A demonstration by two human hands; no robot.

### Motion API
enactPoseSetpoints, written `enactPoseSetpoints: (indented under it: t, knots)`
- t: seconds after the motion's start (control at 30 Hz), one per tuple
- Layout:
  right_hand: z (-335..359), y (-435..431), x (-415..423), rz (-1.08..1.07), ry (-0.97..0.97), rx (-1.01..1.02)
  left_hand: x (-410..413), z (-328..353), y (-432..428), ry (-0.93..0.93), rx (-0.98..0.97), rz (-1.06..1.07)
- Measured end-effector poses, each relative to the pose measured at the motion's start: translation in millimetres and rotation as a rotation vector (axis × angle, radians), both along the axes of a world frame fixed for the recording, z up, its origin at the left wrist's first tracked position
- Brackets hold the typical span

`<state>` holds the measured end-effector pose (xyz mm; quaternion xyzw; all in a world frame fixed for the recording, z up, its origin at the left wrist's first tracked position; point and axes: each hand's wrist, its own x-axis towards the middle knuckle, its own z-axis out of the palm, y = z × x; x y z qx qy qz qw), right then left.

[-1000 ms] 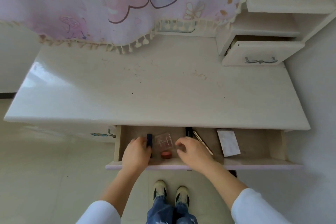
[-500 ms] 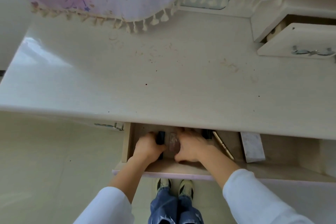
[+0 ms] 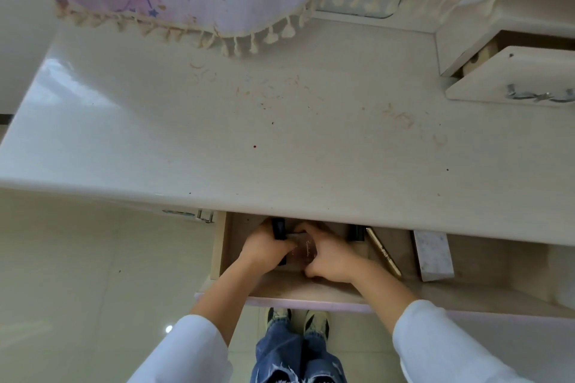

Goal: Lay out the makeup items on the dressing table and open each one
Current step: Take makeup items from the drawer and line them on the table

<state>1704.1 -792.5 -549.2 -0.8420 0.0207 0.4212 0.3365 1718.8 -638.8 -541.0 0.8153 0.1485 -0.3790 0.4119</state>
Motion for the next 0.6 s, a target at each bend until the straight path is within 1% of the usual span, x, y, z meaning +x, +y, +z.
enactPoseSetpoints:
  t: [0.07,0.2,0.3,0.4,0.43,0.5,0.6]
  knots:
    - [-2,0,-2,-0.018,0.0,0.012,-1,-3,-1,-0.011,0.025,-0.049]
    - [-4,7,-5,-0.071,-0.025,-0.048,-2,-1,1,-0.08,0.072,-0.043]
    - [3,16,-7,-0.068,-0.007,-0.116,-7,12,8,-0.167,0.125,-0.095]
    - [15,17,-9,-0.124,0.049,-0.134,-16,33,20,-0.262,0.184,-0.166]
    - [21,15,-10,-0.129,0.061,-0.128,-20,41,24,-0.279,0.181,-0.172]
    - [36,10,-11,-0.153,0.073,-0.072,-27,57,32,-0.31,0.113,-0.154]
    - [76,-4,-15,-0.193,0.015,0.049,-27,88,38,-0.308,-0.039,-0.015]
